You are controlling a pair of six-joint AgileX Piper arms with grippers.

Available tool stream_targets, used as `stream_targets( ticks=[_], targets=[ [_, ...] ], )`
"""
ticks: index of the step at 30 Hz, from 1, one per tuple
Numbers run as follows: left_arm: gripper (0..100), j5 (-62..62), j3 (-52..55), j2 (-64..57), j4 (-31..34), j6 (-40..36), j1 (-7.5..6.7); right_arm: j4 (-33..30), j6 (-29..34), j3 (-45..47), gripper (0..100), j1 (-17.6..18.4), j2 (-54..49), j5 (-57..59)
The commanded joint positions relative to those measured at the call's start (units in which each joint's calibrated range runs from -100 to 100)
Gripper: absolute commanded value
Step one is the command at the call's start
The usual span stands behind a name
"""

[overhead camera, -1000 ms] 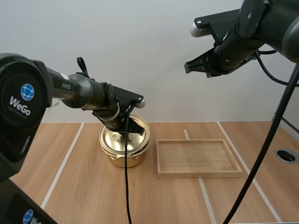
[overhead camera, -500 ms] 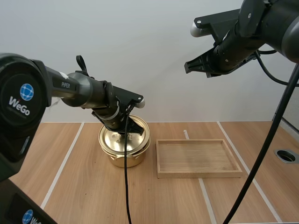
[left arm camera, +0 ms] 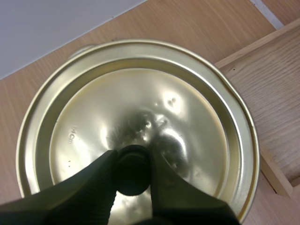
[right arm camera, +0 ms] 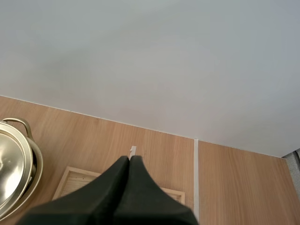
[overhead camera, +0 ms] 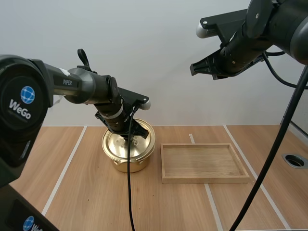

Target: Open the pot, put the grape inside, and close it

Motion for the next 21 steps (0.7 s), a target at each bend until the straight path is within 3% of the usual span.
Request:
stream_targets(
  ticks=[1, 21],
  targets=[
    [0, 6.6, 0.3, 0.1, 0.0, 0.1, -0.07, 0.1, -0.1, 0.1, 0, -0.2, -0.9, -0.4],
    [0, 2.4, 0.4, 7.7, 1.0, -0.4, -0.07, 0.1, -0.2, 0.1, 0, -0.2, -0.9, -0.4]
  ],
)
